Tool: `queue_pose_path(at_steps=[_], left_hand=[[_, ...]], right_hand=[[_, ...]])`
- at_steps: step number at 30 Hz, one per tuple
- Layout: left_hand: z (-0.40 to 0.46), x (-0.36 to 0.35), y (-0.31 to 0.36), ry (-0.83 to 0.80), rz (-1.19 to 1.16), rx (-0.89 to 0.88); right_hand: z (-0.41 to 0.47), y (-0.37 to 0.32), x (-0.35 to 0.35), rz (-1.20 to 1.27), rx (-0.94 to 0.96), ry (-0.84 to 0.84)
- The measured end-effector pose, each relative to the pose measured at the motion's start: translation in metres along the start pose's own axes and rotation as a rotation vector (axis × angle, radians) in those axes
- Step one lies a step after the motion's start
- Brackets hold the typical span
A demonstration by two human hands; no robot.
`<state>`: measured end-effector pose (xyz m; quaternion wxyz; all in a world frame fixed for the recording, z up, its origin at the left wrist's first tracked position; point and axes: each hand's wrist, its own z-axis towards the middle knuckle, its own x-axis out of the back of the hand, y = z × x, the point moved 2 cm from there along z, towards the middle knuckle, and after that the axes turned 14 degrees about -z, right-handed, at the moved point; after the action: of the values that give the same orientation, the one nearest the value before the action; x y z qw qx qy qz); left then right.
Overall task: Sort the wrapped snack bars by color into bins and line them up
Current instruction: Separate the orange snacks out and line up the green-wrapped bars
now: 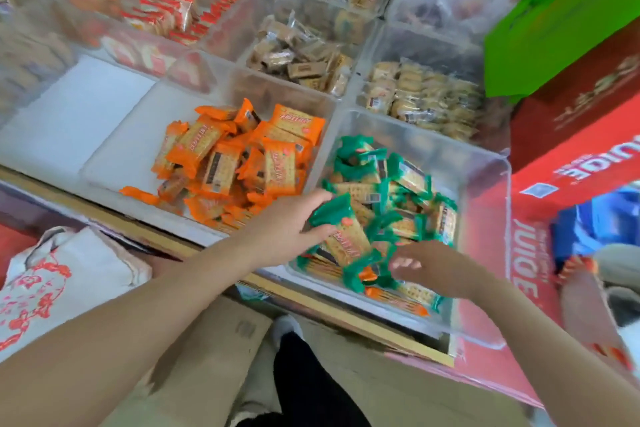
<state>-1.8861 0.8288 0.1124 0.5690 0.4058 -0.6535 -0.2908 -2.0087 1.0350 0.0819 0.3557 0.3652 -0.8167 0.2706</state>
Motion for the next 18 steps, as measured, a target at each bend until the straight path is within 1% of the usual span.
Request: queue_pose_path(at_steps=[2, 3, 6, 9, 12, 14, 16, 18], left_hand=[[0.008, -0.013, 0.003, -0.052, 0.129, -0.008], [0.012, -0.018, 0.003, -0.036, 0.179, -0.014], [0.016, -0.024, -0.002, 0.094, 0.249, -0.010], [0.019, -0.025, -0.013, 0.196, 0.381, -0.057], [0.020, -0.026, -0.014, 0.252, 0.343, -0.118], [0.020, -0.028, -0.006, 0.260, 0.317, -0.224], [0.020, -0.033, 0.005, 0.216, 0.301, -0.331], [0.019, -0.044, 0.018, 0.077, 0.257, -0.344]], right_hand=[[-0.002, 0.004, -0.022, -0.067, -0.027, -0.123], [-0.001, 0.006, -0.029, -0.088, -0.039, -0.164], [0.007, 0.008, -0.044, -0.168, -0.060, -0.310], [0.011, 0.005, -0.050, -0.148, -0.047, -0.401], [0.008, 0.007, -0.044, -0.081, -0.022, -0.405], [0.001, 0.011, -0.038, 0.018, -0.010, -0.377], [-0.008, 0.014, -0.027, 0.176, 0.019, -0.299], [-0.014, 0.014, -0.012, 0.446, 0.034, -0.208]])
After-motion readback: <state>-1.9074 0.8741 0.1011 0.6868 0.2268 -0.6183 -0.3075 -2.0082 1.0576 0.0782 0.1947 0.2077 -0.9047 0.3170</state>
